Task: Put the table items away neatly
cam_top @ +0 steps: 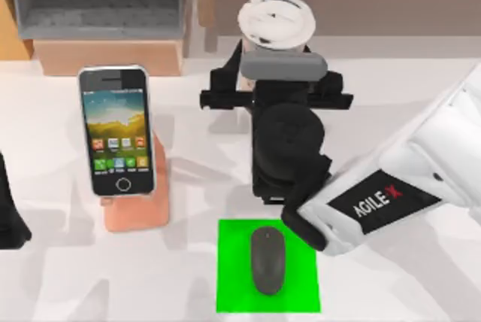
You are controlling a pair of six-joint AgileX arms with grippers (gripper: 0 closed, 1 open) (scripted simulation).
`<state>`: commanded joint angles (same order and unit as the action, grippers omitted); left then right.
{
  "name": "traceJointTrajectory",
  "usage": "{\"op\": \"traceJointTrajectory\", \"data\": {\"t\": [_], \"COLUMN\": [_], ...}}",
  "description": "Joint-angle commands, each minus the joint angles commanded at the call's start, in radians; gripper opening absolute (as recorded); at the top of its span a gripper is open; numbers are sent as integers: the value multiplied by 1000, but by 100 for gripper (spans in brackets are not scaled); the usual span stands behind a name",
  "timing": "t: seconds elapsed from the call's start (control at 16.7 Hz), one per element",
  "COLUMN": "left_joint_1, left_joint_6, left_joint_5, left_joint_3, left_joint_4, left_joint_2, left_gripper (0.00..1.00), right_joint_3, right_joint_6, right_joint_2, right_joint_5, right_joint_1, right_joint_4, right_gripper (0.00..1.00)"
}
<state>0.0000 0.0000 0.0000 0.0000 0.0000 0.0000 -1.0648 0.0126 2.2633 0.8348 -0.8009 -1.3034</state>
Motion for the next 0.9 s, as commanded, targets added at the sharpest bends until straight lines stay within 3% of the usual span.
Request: {"op": "traceJointTrajectory", "data": {"t": [0.42, 0.9], "left_joint_1": [0, 0], "left_joint_6": [0, 0], "left_joint_5": [0, 0], "left_joint_3": [0, 0], "left_joint_4": [0, 0], "left_joint_2": [0, 0], "left_gripper": [100, 100], "right_joint_3": [-78, -136], "right_joint_6": [62, 60], "right_joint_2": [-147, -261], "right_joint_5": [-119, -425], "right_joint_1": [93, 390], "right_joint_4": [74, 300], "right_gripper": [0, 0]}}
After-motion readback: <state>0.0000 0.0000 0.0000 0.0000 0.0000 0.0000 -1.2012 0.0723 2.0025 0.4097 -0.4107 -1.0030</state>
